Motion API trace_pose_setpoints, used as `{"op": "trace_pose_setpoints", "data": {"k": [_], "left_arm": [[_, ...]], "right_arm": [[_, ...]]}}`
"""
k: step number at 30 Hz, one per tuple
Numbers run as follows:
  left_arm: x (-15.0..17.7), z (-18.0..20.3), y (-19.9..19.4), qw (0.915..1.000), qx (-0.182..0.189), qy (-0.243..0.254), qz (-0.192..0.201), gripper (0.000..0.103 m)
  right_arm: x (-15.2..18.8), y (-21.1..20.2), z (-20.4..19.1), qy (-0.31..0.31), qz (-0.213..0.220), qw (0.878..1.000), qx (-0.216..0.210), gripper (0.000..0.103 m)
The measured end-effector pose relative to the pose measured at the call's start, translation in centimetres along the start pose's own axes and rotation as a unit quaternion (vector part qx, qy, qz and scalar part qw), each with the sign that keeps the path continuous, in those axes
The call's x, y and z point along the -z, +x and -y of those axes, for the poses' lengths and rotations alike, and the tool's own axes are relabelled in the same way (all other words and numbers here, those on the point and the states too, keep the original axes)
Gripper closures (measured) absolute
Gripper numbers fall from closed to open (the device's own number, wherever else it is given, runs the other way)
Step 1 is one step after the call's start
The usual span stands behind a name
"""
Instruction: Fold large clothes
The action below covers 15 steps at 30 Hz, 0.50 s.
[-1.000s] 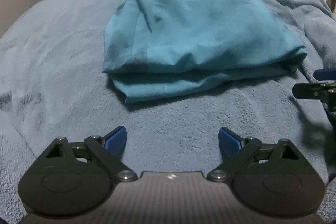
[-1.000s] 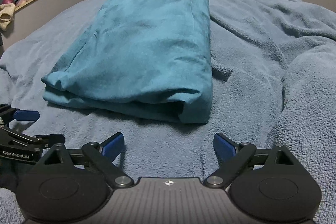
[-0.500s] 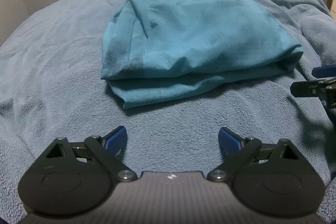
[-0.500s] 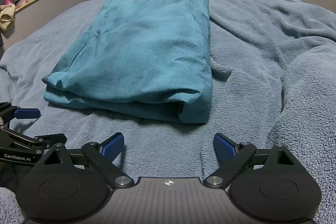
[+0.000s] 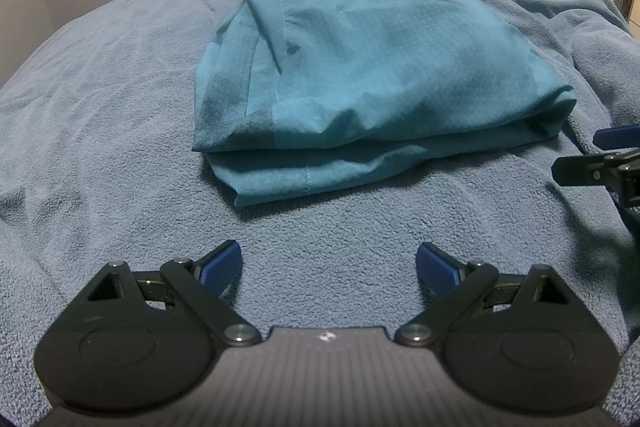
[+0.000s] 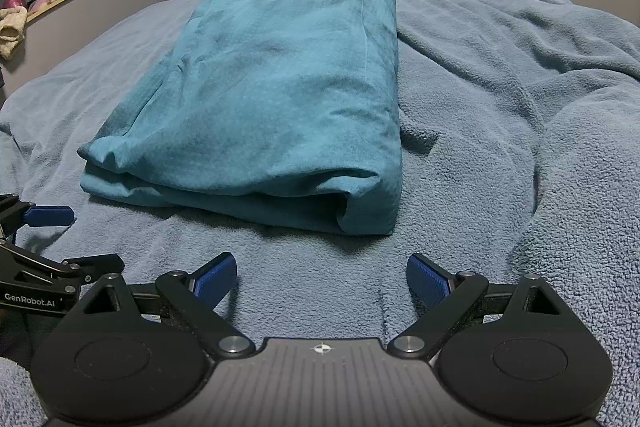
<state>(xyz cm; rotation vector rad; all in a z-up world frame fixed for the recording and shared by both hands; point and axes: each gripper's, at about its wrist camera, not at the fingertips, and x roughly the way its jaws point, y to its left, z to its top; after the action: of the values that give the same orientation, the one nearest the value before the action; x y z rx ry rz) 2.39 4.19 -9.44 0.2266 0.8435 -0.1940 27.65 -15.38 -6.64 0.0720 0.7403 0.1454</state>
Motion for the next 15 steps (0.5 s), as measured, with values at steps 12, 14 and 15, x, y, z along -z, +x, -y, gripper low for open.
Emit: {"op": "trace_pose_setpoints", "data": {"k": [12,14,15], "left_arm": [[0.01,0.02,0.01,1.0000,0.000,0.000,0.000,0.008],[0.01,0.02,0.01,1.0000,0.000,0.000,0.000,0.008],[0.01,0.02,0.00,1.0000,0.000,0.000,0.000,0.008]], "right_arm": [[0.11,-0.04,0.04,0.001,-0.001,1.000,0.001,0.009],[0.09,-0.03,0.03,0.001,-0.001,1.000,0.000,0.009],[0.11,-0.05,0.04,0.001,-0.001,1.000,0.001,0.009]]}}
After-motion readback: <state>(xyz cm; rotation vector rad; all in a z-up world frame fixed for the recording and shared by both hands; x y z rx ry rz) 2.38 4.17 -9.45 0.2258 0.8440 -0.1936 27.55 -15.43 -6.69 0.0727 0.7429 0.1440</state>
